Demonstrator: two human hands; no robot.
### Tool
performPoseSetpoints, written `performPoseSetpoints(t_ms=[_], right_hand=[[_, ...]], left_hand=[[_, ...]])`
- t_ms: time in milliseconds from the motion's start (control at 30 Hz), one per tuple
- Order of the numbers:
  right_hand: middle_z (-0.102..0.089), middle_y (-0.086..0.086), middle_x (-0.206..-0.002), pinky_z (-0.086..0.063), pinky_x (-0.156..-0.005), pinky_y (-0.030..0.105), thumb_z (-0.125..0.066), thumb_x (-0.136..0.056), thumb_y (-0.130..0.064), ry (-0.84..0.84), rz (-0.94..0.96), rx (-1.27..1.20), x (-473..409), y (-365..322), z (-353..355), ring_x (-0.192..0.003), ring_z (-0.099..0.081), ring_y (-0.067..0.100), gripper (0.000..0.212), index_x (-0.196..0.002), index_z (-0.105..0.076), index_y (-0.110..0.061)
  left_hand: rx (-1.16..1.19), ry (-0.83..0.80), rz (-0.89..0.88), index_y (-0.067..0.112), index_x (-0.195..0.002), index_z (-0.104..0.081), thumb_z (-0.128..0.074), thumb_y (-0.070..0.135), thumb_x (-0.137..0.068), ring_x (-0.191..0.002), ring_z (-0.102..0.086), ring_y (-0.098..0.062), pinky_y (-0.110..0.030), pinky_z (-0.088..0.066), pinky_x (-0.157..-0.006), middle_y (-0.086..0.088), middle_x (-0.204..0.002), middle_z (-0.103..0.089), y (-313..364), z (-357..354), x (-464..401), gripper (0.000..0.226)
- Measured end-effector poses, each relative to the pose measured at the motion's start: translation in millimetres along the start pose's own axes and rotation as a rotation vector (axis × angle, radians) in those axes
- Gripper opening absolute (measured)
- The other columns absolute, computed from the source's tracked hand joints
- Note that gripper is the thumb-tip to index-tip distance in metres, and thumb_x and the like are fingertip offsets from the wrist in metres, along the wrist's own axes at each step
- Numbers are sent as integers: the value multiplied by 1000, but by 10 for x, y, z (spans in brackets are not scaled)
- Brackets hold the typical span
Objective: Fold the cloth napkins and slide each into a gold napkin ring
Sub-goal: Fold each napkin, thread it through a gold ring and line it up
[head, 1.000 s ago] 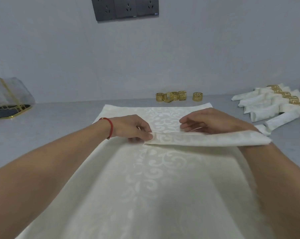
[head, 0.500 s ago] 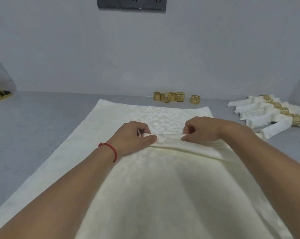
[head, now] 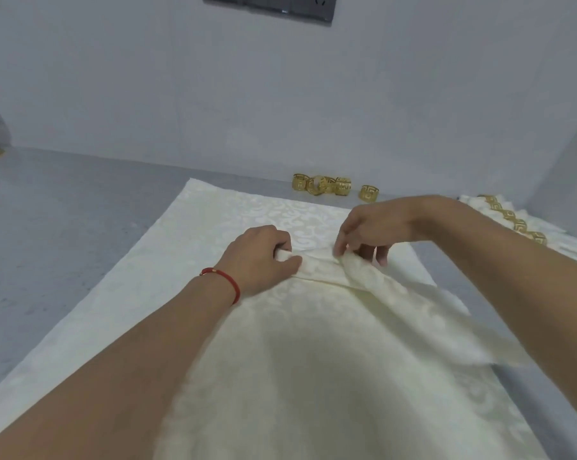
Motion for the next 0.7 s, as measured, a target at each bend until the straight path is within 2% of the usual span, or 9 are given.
performPoseSetpoints(t_ms=[33, 100, 200, 267, 367, 467, 567, 633, 700], right_hand=[[-76, 6, -90, -53, -66, 27, -58, -96, -5, -61, 42, -52, 38, -3, 38, -81, -71, 16, 24, -113, -73, -12], [-80, 1, -92, -50, -68, 25, -65, -95, -6, -80, 127, -3, 50, 28, 66, -87, -74, 12, 24, -115, -73, -17], [-78, -8, -79, -49, -75, 28, -79, -89, -23, 66, 174, 18, -127, 118, 8, -71, -71, 11, 11, -100, -78, -19], [-69, -15, -71, -49, -77, 29, -84, -84, -32, 152, 195, -2, -231, 157, -48, -67, -62, 6, 7, -88, -79, -29], [-68, -8, -95, -51, -88, 35, -83, -82, -42, 235, 207, -15, -282, 191, -139, -86, -64, 8, 12, -81, -73, -37], [-71, -7, -85, -54, -81, 34, -82, -83, -44, 281, 259, -109, -298, 220, -198, -70, -65, 4, 17, -83, -73, -30], [-72, -6, -75, -58, -77, 38, -84, -81, -45, 306, 261, -162, -337, 264, -233, -65, -66, 9, 21, -81, -74, -26], [-72, -4, -72, -57, -74, 36, -85, -78, -46, 322, 248, -175, -383, 282, -254, -62, -65, 11, 24, -80, -74, -24], [-72, -6, -74, -55, -69, 32, -86, -77, -45, 353, 259, -183, -407, 278, -277, -60, -65, 8, 25, -80, -73, -24]], left_hand=[[25, -11, 3, 21, -74, -59, -68, 44, -81, -74, -53, -10, -35, -49, -72, 8, -77, -55, -16, 15, 8, 26], [88, -36, 12, 22, -74, -61, -71, 44, -83, -72, -53, -9, -30, -48, -70, 7, -80, -57, -39, 48, 12, 25], [186, -98, 56, 24, -74, -66, -74, 46, -82, -64, -50, -2, -19, -40, -61, 14, -75, -57, -84, 77, 9, 25], [215, -144, 84, 25, -73, -68, -76, 47, -82, -58, -49, 2, -15, -37, -57, 22, -64, -56, -107, 82, -18, 25], [246, -223, 94, 27, -74, -72, -77, 50, -80, -57, -48, 1, -15, -40, -60, 22, -63, -55, -119, 95, -70, 24], [198, -322, 76, 30, -80, -74, -71, 54, -85, -60, -48, 1, -9, -40, -60, 17, -72, -56, -100, 150, -76, 24], [110, -428, 123, 29, -87, -72, -60, 65, -87, -69, -54, -4, -19, -43, -68, 4, -90, -65, -73, 210, -94, 39], [94, -505, 187, 19, -89, -67, -55, 74, -84, -74, -54, -11, -24, -43, -73, 1, -86, -62, -33, 224, -118, 56], [72, -554, 221, 15, -89, -65, -60, 74, -81, -73, -51, -13, -26, -40, -74, 5, -79, -56, 11, 217, -151, 59]])
Point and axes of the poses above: each hand's wrist, its own x-axis away from the middle knuckle, its own z-axis out of the back of the hand, y = z × x, the point moved 4 cm from there along -x, towards the middle knuckle
